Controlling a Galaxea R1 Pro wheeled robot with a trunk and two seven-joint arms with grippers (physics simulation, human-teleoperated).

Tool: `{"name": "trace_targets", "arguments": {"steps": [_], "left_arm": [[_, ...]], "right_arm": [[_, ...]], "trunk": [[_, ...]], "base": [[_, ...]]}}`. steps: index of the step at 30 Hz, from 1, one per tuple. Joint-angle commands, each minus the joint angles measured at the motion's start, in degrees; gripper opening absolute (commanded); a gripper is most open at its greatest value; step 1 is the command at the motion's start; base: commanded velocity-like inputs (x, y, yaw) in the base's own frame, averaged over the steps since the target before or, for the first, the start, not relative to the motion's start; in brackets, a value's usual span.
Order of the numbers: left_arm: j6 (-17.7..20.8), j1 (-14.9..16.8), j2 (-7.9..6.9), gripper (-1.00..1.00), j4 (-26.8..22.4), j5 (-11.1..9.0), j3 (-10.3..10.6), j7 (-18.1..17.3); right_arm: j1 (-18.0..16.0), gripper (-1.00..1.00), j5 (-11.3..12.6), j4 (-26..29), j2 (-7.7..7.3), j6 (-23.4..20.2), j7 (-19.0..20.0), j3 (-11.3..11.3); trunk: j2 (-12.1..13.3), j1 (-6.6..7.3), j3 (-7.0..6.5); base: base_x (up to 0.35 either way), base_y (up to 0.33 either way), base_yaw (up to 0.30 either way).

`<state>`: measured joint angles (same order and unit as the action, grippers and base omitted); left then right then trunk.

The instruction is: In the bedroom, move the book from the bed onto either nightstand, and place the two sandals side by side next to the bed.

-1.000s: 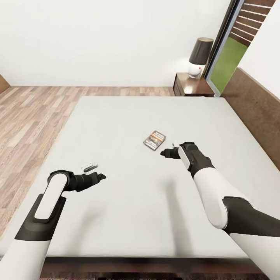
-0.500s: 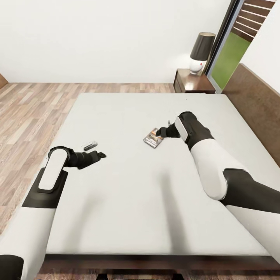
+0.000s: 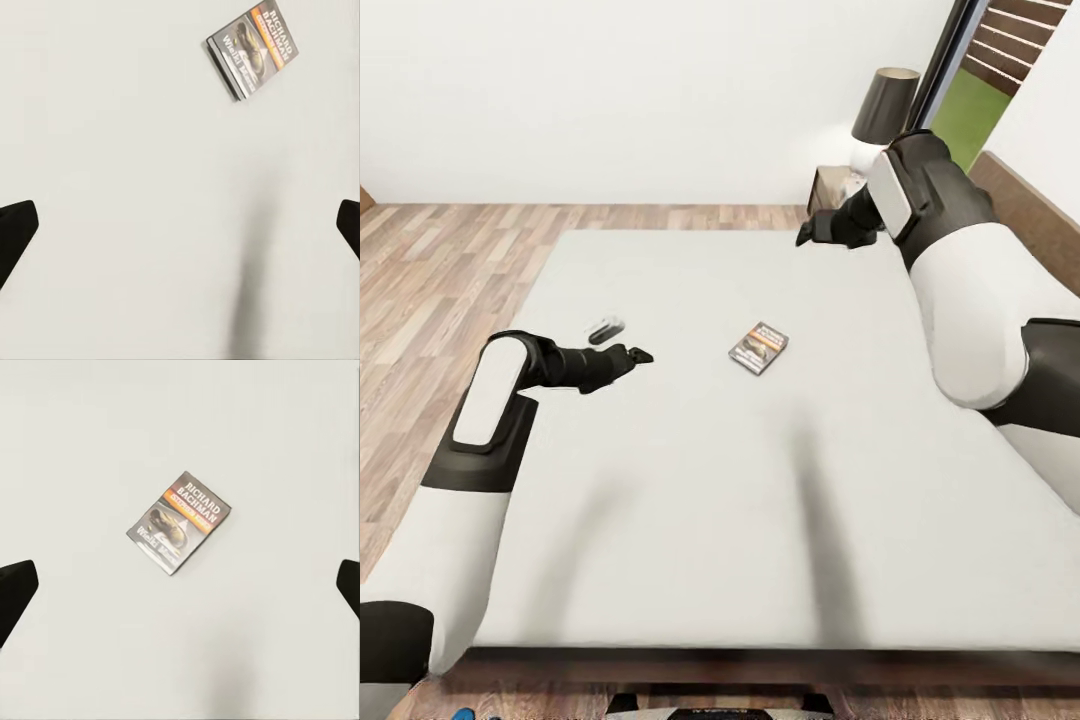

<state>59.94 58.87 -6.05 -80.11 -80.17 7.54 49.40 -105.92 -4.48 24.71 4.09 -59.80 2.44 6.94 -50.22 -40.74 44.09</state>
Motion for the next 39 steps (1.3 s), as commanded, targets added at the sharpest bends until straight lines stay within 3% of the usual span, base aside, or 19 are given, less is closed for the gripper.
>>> {"name": "trace_targets", "arguments": {"steps": [1,7,15,22,28,32,39], "left_arm": [[0.06,0.82,0.07,1.0,0.56,-0.75,0.42,0.77],[-0.05,5.35,0.4,1.0,6.66,-0.84,2.45,4.02],[-0.61,6.18,1.34,1.0,12.06,0.32,3.19,4.49],[-0.62,6.02,1.87,1.0,12.86,4.29,3.31,4.4],[-0.58,6.21,1.95,1.0,12.77,4.64,3.43,4.34],[-1.03,6.49,1.99,1.0,11.84,4.7,5.25,3.88],[-3.02,6.42,1.95,1.0,9.73,4.73,6.14,3.66]], "right_arm": [[-0.53,1.0,-0.37,0.03,-0.41,-0.2,0.28,0.43],[-2.24,1.0,-0.36,0.03,-1.95,-0.2,0.28,0.47],[-2.33,1.0,-0.36,0.11,-1.86,-0.2,0.27,0.35],[-1.99,1.0,-0.36,0.23,-1.94,-0.2,0.21,0.12],[-1.94,1.0,-0.36,0.33,-1.9,-0.2,0.2,0.06],[-1.92,1.0,-0.36,0.41,-1.9,-0.2,0.17,0.05],[-1.92,1.0,-0.36,0.43,-1.84,-0.2,0.07,0.02]], "trunk": [[-0.04,-0.01,0.14],[-0.04,-0.01,0.67],[-0.04,-0.01,1.38],[-0.04,-0.01,2.01],[-0.04,-0.01,2.54],[-0.04,-0.01,2.89],[-0.44,-0.23,3.7]], "base": [[0.0,0.0,0.0],[0.0,0.0,0.0],[0.007,0.0,0.0],[0.033,0.0,0.0],[0.004,0.0,0.0],[0.0,0.0,0.0],[0.0,0.0,0.0]]}}
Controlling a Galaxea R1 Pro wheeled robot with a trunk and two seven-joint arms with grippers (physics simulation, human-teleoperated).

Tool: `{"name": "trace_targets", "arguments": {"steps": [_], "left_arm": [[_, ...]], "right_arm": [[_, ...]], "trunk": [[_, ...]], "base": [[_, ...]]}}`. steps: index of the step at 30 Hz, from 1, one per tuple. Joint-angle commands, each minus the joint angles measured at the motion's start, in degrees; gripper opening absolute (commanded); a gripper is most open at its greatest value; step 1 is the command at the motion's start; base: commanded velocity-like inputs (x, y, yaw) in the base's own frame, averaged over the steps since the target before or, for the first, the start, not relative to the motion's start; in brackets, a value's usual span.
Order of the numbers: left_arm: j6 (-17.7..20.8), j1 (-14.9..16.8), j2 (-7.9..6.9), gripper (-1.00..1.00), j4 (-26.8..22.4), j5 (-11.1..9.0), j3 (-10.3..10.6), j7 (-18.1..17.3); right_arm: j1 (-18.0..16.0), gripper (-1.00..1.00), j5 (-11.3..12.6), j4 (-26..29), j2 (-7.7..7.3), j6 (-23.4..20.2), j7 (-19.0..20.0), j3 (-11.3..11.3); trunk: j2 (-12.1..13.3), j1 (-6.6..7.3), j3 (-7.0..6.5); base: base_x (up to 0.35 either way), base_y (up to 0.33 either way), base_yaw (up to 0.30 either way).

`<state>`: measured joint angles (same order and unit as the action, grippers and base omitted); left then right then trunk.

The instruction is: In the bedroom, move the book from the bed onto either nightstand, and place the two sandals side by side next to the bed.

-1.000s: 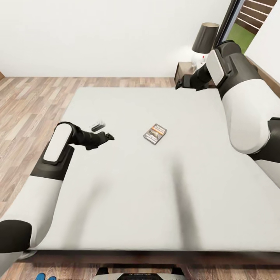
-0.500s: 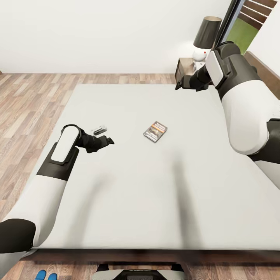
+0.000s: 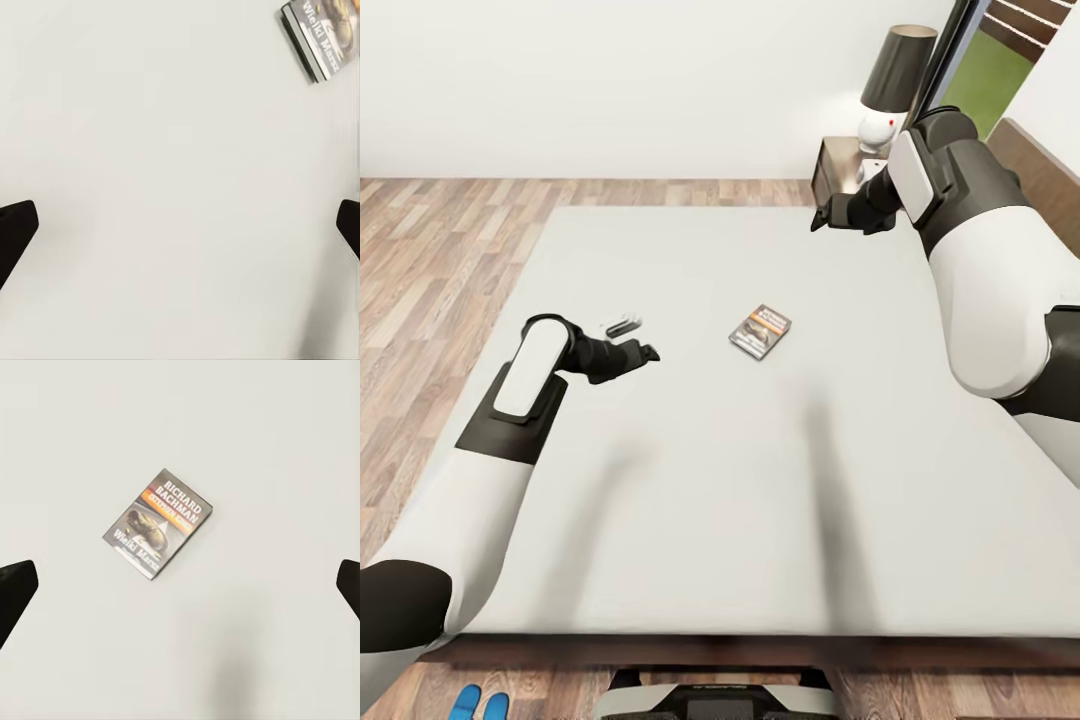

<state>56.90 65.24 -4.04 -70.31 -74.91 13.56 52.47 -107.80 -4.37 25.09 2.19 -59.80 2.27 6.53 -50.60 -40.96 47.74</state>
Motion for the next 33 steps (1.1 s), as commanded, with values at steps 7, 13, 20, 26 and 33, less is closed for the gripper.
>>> {"name": "trace_targets", "arguments": {"steps": [7,13,20,26,33], "left_arm": [[-0.47,0.25,-0.14,1.0,-1.56,-0.92,0.29,0.05],[-0.5,0.38,-0.23,1.0,-1.47,-1.06,0.05,-0.07],[-0.48,0.47,-0.17,1.0,-1.26,-1.03,0.1,-0.09],[-0.44,0.49,-0.18,1.0,-1.68,-1.03,0.22,-0.18],[-0.71,3.59,2.34,1.0,-1.62,-0.52,-0.04,3.72]], "right_arm": [[0.08,1.0,-0.46,0.25,0.16,-0.2,0.11,0.43],[0.42,1.0,-0.56,0.41,0.2,1.97,-0.1,0.57],[4.45,1.0,-1.04,0.33,0.72,11.16,-5.01,0.59],[5.69,1.0,-1.3,0.39,2.5,13.05,-7.58,0.59],[5.0,1.0,-2.31,-0.14,3.14,17.82,-8.29,0.58]], "trunk": [[-2.86,-1.55,1.93],[-5.27,-2.86,3.54],[-8.08,-4.4,5.42],[-10.48,-5.72,7.03],[-11.29,-6.16,8.01]], "base": [[0.0,0.0,0.0],[0.0,0.0,0.0],[0.0,0.0,0.0],[0.0,0.0,0.0],[0.0,0.0,0.0]]}}
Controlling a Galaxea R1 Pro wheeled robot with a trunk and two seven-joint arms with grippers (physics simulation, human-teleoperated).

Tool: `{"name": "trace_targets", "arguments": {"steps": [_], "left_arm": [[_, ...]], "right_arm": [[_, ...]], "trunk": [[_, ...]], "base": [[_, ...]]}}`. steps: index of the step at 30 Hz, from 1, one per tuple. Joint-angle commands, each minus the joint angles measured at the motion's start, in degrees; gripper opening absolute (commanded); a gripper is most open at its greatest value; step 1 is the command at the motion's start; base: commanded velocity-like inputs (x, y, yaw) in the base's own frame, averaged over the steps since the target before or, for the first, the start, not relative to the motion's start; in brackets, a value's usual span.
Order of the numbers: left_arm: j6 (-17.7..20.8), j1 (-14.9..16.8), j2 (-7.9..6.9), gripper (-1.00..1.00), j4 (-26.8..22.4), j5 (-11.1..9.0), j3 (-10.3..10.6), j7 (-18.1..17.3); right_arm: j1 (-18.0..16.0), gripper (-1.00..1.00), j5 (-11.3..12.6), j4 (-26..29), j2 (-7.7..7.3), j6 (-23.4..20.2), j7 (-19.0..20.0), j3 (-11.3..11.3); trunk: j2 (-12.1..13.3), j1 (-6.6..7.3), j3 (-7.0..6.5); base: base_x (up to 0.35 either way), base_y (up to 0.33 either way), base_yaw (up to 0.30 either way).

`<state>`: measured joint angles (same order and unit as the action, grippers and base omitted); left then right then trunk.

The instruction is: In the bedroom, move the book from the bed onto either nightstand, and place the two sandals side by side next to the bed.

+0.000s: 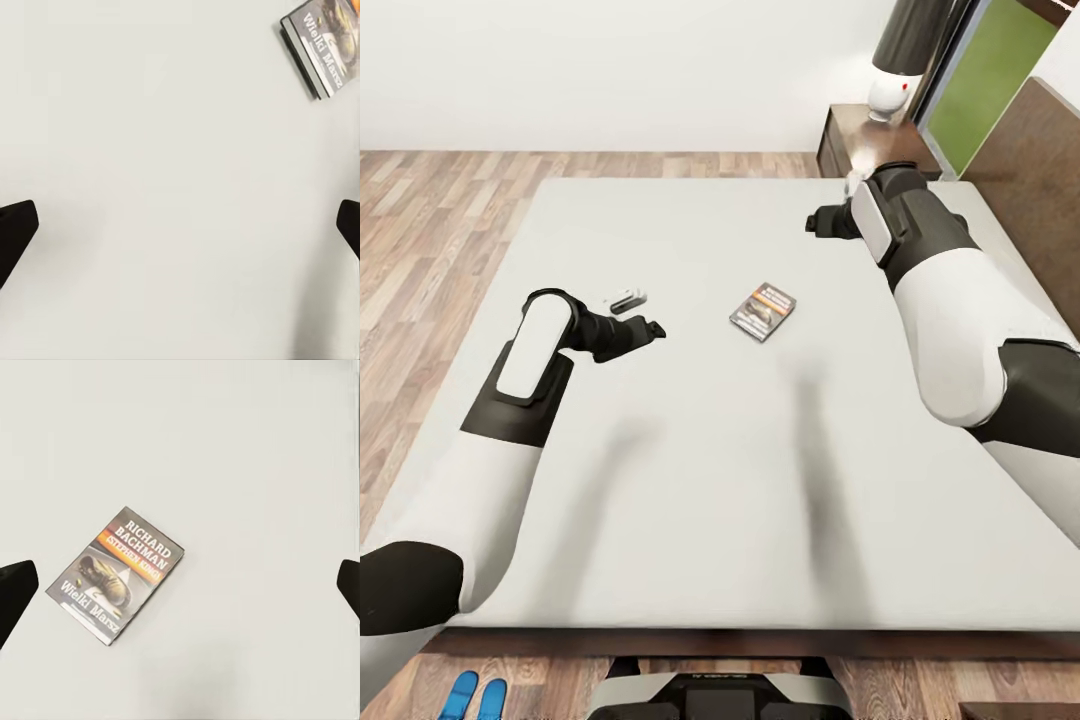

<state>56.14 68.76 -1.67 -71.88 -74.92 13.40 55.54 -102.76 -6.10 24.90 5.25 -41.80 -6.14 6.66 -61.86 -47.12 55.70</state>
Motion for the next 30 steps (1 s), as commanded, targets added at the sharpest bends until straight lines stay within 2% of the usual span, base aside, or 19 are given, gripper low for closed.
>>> {"name": "trace_targets", "arguments": {"steps": [1,2,5,10,14,15,16,20,30], "left_arm": [[-0.46,0.46,0.27,1.0,-0.13,-0.47,0.05,1.75],[-2.09,1.21,0.83,1.0,-0.29,-0.43,-0.05,3.75],[-4.87,3.01,1.4,1.0,-0.55,-0.55,-0.15,6.2],[-6.19,4.09,1.71,1.0,-1.31,-1.08,-0.79,7.14],[-6.13,4.57,1.94,1.0,-3.39,-2.28,-1.99,7.67],[-6.03,4.64,1.97,1.0,-4.79,-3.2,-2.25,8.12],[-5.9,4.66,1.95,1.0,-6.01,-4.99,-2.35,9.98],[-5.18,4.55,1.81,1.0,-6.28,-7.15,-2.37,12.27],[-3.62,2.77,1.01,1.0,-7.19,-8.47,-2.13,14.09]], "right_arm": [[-0.26,1.0,-0.65,0.04,0.11,0.38,0.09,0.47],[-0.68,1.0,-0.75,0.01,0.11,1.34,0.05,0.53],[-1.32,1.0,-0.82,-0.01,0.11,2.52,0.01,0.61],[-1.6,1.0,-0.81,-0.08,0.18,4.71,-0.01,0.67],[-1.3,1.0,-0.81,-1.09,1.34,7.08,-0.01,0.67],[-1.24,1.0,-0.77,-2.04,1.78,7.52,-0.01,0.66],[-1.17,1.0,-0.74,-3.93,2.17,7.97,0.03,0.67],[-1.04,1.0,-0.65,-5.88,2.41,9.19,0.05,0.74],[0.96,1.0,-0.67,-10.3,2.58,15.26,0.47,0.62]], "trunk": [[-0.03,-0.01,0.13],[-0.03,-0.01,0.22],[-0.03,-0.01,0.49],[-0.03,-0.01,0.93],[-0.03,-0.01,1.29],[-0.03,-0.01,1.38],[-0.03,-0.01,1.46],[-0.03,-0.01,1.82],[-0.03,-0.01,2.71]], "base": [[0.0,0.0,0.0],[0.0,0.0,0.0],[0.0,0.0,0.0],[0.0,0.0,0.0],[0.0,0.0,0.0],[0.0,0.0,0.0],[0.0,0.0,0.0],[0.0,0.0,0.0],[0.0,0.0,0.0]]}}
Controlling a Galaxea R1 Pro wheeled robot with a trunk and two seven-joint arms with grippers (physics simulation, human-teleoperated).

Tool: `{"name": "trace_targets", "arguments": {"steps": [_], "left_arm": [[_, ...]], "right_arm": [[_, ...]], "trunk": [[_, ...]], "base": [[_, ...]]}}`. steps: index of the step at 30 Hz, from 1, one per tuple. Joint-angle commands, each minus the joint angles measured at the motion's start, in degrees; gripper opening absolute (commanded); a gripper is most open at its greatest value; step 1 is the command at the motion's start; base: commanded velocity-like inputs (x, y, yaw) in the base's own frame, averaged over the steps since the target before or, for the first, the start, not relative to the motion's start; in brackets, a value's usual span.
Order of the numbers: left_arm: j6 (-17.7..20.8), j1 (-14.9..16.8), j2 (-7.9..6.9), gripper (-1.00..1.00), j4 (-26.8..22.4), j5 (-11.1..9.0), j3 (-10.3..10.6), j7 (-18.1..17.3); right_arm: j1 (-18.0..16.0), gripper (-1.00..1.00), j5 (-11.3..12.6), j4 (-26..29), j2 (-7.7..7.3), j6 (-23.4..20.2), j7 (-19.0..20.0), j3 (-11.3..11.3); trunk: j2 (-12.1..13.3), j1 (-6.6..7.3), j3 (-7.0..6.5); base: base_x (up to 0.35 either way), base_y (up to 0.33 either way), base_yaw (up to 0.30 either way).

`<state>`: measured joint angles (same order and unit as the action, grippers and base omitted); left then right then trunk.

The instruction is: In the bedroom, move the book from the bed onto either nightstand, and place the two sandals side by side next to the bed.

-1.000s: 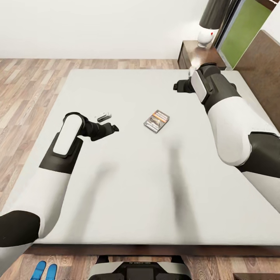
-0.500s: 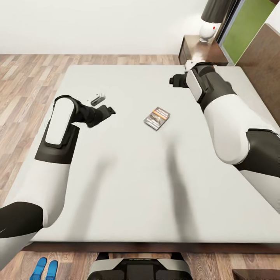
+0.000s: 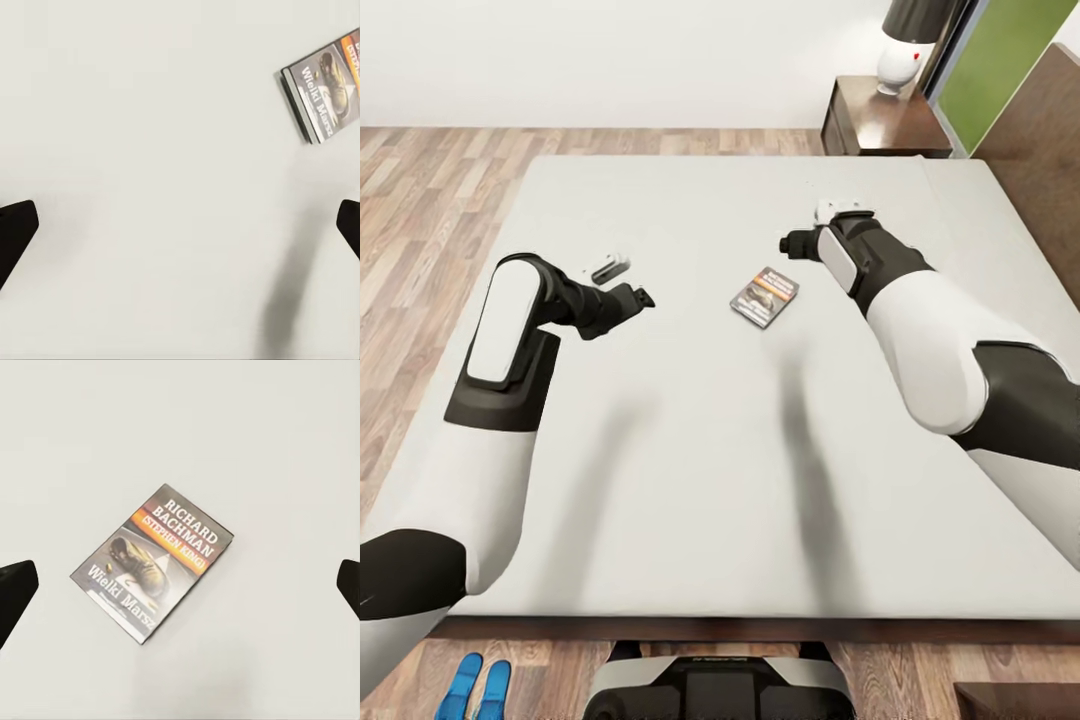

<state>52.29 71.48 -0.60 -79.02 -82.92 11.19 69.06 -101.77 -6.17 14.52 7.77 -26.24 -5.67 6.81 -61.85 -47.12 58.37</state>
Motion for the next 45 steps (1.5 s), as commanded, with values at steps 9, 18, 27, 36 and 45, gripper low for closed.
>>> {"name": "trace_targets", "arguments": {"steps": [9,18,27,36,45], "left_arm": [[0.23,-3.93,-2.5,1.0,-3.74,-0.9,-0.03,0.31],[0.14,-5.01,-6.46,1.0,-4.17,-2.14,-0.01,-0.98],[0.34,2.2,-8.73,1.0,1.46,-9.55,0.37,-1.06],[0.36,7.91,-9.38,1.0,6.76,-11.7,4.05,-1.07],[0.39,8.64,-9.68,1.0,6.56,-13.09,5.25,-0.76]], "right_arm": [[0.29,1.0,-0.68,-0.29,0.42,0.47,-0.39,0.48],[0.24,1.0,-0.24,-0.26,0.78,0.24,-0.57,0.63],[0.09,1.0,0.25,-0.14,1.48,0.14,-0.65,0.78],[-0.45,1.0,0.28,0.02,1.56,0.42,-1.65,0.84],[-3.61,1.0,-0.18,0.56,1.58,0.52,-2.04,0.75]], "trunk": [[-0.03,0.0,0.84],[-2.84,-1.54,2.89],[-6.45,-3.51,5.31],[-10.06,-5.49,7.72],[-13.67,-7.47,10.14]], "base": [[0.0,0.0,0.0],[0.0,0.0,0.0],[0.0,0.0,0.0],[0.0,0.0,0.0],[0.0,0.0,0.0]]}}
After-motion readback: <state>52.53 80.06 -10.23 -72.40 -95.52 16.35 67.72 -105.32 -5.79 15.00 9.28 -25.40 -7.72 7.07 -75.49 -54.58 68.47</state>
